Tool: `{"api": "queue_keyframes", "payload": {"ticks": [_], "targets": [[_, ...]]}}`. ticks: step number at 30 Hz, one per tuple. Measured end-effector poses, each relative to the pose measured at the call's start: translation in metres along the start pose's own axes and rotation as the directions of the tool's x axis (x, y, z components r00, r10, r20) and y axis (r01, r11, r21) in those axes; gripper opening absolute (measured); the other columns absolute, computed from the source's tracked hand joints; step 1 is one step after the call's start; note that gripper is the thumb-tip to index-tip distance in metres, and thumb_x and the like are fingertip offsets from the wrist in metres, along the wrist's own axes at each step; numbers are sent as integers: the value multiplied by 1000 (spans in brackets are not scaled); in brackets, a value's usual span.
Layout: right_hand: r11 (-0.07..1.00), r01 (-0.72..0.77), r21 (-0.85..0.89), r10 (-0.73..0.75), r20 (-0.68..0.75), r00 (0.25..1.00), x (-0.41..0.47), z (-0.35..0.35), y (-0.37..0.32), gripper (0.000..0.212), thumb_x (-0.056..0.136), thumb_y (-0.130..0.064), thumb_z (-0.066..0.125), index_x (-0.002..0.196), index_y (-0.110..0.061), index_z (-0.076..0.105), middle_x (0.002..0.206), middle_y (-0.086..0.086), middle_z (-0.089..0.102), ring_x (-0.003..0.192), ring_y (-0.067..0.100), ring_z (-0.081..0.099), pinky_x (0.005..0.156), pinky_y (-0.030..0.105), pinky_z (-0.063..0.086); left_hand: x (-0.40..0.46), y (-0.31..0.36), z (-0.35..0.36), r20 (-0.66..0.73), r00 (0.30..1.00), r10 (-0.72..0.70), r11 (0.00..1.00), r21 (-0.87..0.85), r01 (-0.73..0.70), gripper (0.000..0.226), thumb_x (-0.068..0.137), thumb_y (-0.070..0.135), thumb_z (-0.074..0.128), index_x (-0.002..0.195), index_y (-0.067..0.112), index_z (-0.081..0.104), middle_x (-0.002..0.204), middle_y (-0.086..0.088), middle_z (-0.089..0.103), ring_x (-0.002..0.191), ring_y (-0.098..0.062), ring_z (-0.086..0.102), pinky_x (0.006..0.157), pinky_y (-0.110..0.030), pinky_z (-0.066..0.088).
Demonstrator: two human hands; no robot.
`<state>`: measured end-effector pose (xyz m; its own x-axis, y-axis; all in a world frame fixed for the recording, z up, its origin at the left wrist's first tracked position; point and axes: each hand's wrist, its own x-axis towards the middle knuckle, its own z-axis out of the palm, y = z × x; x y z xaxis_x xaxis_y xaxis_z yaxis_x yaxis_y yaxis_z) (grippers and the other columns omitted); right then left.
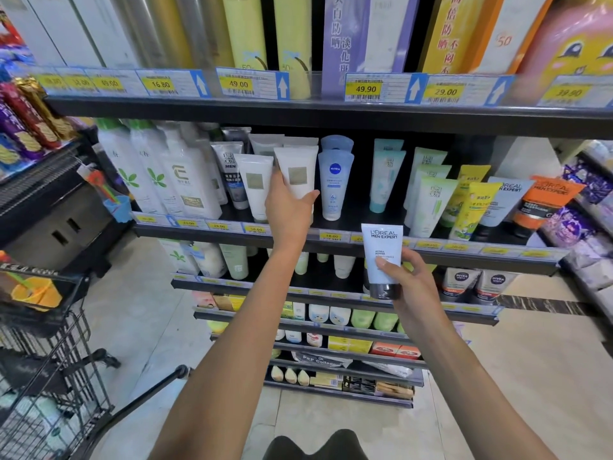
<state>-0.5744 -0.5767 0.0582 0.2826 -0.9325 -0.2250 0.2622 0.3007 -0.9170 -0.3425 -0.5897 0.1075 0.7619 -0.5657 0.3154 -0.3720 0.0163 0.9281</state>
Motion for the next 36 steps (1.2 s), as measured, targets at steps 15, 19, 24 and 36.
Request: {"api": "queue_keyframes", "payload": {"ticks": [15, 19, 24, 36], "targets": [[1000, -9, 24, 8, 9, 1000, -11, -4, 2, 47, 88, -8, 78, 129, -19, 60, 108, 7, 79, 99, 27, 74, 81, 44, 59, -9, -19, 6, 13, 1000, 12, 994, 104, -13, 62, 80, 22, 84, 131, 20, 48, 124, 4, 62, 117, -17, 60, 98, -43, 56], [999, -7, 38, 8, -12, 1000, -15, -8, 2, 47, 87, -8, 79, 129, -16, 60, 109, 7, 79, 105, 30, 73, 89, 46, 58, -11, -21, 5, 24, 1000, 13, 991, 134, -16, 65, 81, 25, 84, 134, 20, 47, 127, 3, 61, 119, -19, 59, 99, -45, 55], [999, 0, 41, 2, -56, 998, -19, -14, 3, 52, 83, -11, 81, 130, -15, 59, 113, 9, 77, 112, 34, 70, 99, 51, 56, -15, -25, 3, 36, 999, 37, 987, 154, -42, 69, 82, 25, 82, 139, 20, 44, 132, 2, 60, 123, -19, 58, 101, -47, 54], [996, 32, 78, -17, -183, 983, -37, -48, 0, 48, 86, -9, 79, 129, -15, 59, 106, 3, 78, 102, 27, 72, 93, 50, 56, -80, -23, -5, 207, 960, 188, 925, 292, -244, 49, 97, 25, 67, 141, 10, 52, 133, -6, 55, 120, -20, 55, 102, -36, 48]]}}
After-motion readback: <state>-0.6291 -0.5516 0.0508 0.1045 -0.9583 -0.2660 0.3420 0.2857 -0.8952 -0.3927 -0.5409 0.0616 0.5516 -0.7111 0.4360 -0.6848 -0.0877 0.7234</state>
